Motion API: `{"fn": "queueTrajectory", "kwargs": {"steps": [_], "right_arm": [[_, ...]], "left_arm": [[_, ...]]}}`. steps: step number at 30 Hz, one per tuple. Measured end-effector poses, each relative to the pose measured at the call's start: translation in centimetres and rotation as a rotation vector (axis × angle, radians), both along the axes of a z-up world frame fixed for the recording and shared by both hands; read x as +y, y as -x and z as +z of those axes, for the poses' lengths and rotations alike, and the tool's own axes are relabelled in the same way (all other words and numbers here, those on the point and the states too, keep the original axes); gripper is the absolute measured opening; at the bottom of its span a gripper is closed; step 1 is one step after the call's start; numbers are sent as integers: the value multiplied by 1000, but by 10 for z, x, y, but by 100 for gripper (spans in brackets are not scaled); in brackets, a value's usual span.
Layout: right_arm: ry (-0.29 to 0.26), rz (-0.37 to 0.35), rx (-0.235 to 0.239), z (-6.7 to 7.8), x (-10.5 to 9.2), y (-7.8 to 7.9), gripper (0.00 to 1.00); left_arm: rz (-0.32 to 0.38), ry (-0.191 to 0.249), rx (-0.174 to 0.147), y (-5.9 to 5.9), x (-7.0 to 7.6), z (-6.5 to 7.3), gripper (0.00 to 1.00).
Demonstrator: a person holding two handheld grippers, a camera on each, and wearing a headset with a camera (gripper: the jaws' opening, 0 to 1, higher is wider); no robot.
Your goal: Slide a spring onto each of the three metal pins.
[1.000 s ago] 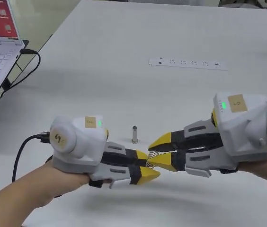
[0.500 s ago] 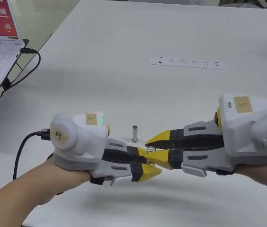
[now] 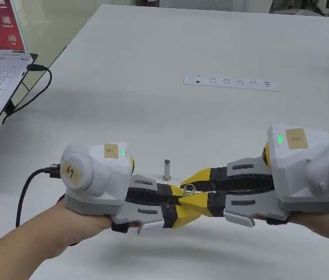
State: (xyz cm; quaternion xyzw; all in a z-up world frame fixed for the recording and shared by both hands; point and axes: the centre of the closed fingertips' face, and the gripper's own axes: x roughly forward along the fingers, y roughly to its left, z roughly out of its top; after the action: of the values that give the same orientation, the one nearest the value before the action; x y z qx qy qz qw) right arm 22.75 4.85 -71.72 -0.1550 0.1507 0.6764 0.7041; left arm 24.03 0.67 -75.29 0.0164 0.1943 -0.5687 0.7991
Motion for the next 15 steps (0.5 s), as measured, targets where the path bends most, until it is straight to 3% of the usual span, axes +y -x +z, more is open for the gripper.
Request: {"fn": "queueTrajectory", "kwargs": {"steps": [15], "right_arm": [[0, 3, -13, 2, 1, -1, 7]], "left_arm": [[10, 0, 10, 1, 2, 1, 3]]}}
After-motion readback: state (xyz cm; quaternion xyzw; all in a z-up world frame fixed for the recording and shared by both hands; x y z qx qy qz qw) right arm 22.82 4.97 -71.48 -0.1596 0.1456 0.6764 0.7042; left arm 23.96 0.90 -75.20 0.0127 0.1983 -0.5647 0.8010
